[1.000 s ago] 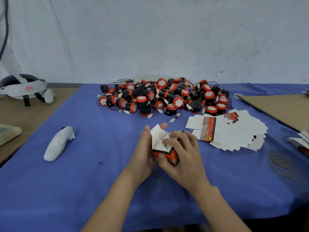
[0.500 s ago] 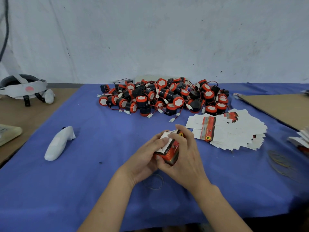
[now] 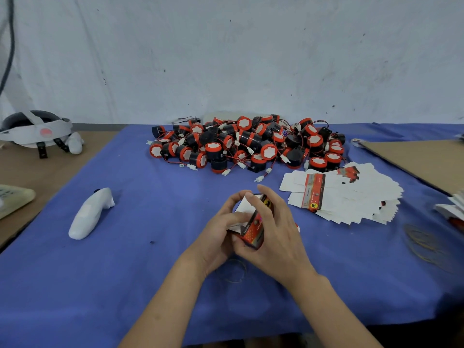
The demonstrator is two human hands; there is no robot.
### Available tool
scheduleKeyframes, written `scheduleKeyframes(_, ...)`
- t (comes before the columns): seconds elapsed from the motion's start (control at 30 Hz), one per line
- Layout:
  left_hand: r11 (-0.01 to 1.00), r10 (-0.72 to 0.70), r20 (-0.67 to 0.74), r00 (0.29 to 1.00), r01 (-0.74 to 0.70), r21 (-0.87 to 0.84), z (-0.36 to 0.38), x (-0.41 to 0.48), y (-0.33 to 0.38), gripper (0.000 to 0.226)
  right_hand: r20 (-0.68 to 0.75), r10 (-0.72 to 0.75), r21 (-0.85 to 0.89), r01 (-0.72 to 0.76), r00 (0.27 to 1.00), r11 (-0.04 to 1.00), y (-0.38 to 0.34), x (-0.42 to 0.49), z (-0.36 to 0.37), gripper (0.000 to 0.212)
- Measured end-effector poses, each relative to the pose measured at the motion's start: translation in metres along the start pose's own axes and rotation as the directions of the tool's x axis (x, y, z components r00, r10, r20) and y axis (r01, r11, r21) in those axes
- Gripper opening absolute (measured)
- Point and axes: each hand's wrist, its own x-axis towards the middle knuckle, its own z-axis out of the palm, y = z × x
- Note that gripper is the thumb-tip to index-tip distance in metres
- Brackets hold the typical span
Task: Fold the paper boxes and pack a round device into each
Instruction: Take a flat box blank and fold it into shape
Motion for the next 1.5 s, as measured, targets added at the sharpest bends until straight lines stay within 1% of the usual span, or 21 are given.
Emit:
scheduleKeyframes(0.1,0.999,0.004,0.014,1.000,-0.004,-0.039,0.001,0.000,0.001,0.039,-0.020,0.053,0.024,-0.052,0.998,0.998,0.002,0.000,0.001,0.077)
scheduleKeyframes(0.2,0.999,0.010,-0.039,0.999,-0.009,0.041,-0.001,0.002,-0.001,0.033,0.007,0.080,0.043,-0.081,0.997,0.996,0.003,-0.001,0.001,0.079)
scheduleKeyframes(0.27,0.997,0.031,-0.062,0.998,-0.027,0.068,-0.002,0.003,-0.001,0.033,0.018,0.087,0.055,-0.088,0.996,0.995,0.003,-0.002,0.001,0.080)
scheduleKeyframes(0.43,0.986,0.164,-0.163,0.973,-0.164,0.017,-0.006,0.006,0.001,0.039,0.026,0.068,0.040,-0.069,0.997,0.997,0.007,0.003,0.004,0.085)
scheduleKeyframes(0.53,0.985,0.171,-0.202,0.964,-0.164,0.049,-0.011,0.006,0.005,0.045,0.076,0.089,0.080,-0.095,0.993,0.992,0.009,0.004,0.004,0.089)
scheduleKeyframes(0.57,0.985,0.172,-0.206,0.963,-0.163,0.061,-0.011,0.006,0.005,0.045,0.100,0.093,0.095,-0.102,0.991,0.990,0.009,0.003,0.004,0.086)
scheduleKeyframes(0.63,0.983,0.183,-0.222,0.958,-0.175,0.055,-0.011,0.006,0.004,0.046,0.138,0.092,0.083,-0.104,0.986,0.991,0.010,0.001,0.003,0.072)
scheduleKeyframes(0.7,0.979,0.205,-0.233,0.951,-0.201,0.042,-0.010,0.006,0.004,0.048,0.142,0.101,0.056,-0.110,0.985,0.992,0.010,0.000,0.002,0.059)
scheduleKeyframes(0.73,0.975,0.222,-0.228,0.948,-0.216,0.054,-0.010,0.006,0.005,0.051,0.135,0.113,0.051,-0.121,0.984,0.991,0.010,0.000,0.002,0.056)
scheduleKeyframes(0.83,0.962,0.268,-0.192,0.944,-0.253,0.102,-0.011,0.003,0.006,0.056,0.096,0.137,0.069,-0.144,0.986,0.987,0.007,0.001,0.000,0.053)
scheduleKeyframes(0.97,0.954,0.294,-0.161,0.942,-0.279,0.109,-0.013,0.003,0.009,0.059,0.053,0.145,0.117,-0.150,0.988,0.982,0.007,0.000,-0.001,0.048)
scheduleKeyframes(1.03,0.957,0.291,-0.176,0.940,-0.282,0.075,-0.013,0.003,0.009,0.056,0.061,0.161,0.132,-0.168,0.985,0.977,0.008,-0.001,0.000,0.043)
scheduleKeyframes(1.13,0.955,0.294,-0.214,0.932,-0.293,0.036,-0.016,0.003,0.007,0.063,0.087,0.197,0.136,-0.208,0.977,0.969,0.007,-0.002,0.000,0.039)
scheduleKeyframes(1.2,0.950,0.311,-0.196,0.930,-0.308,0.046,-0.017,0.003,0.006,0.063,0.090,0.229,0.141,-0.240,0.969,0.961,0.007,-0.002,-0.002,0.038)
scheduleKeyframes(1.3,0.948,0.317,-0.139,0.938,-0.312,0.062,-0.018,0.002,0.008,0.054,0.111,0.251,0.165,-0.266,0.962,0.950,0.009,-0.002,-0.002,0.042)
scheduleKeyframes(1.37,0.936,0.345,-0.144,0.928,-0.329,0.123,-0.019,0.001,0.008,0.053,0.139,0.252,0.162,-0.273,0.958,0.948,0.011,-0.003,-0.001,0.042)
scheduleKeyframes(1.4,0.915,0.386,-0.167,0.907,-0.354,0.192,-0.019,0.001,0.007,0.051,0.165,0.262,0.151,-0.287,0.951,0.946,0.012,-0.003,0.000,0.042)
scheduleKeyframes(1.43,0.876,0.447,-0.204,0.871,-0.380,0.298,-0.020,0.001,0.005,0.049,0.206,0.274,0.134,-0.304,0.939,0.943,0.013,-0.003,0.000,0.046)
scheduleKeyframes(1.47,0.810,0.525,-0.238,0.817,-0.394,0.436,-0.020,0.001,0.002,0.048,0.255,0.280,0.116,-0.317,0.925,0.941,0.012,-0.003,0.001,0.054)
scheduleKeyframes(1.5,0.706,0.611,-0.240,0.754,-0.382,0.596,-0.021,0.002,-0.001,0.052,0.290,0.276,0.107,-0.318,0.916,0.942,0.011,-0.003,0.001,0.061)
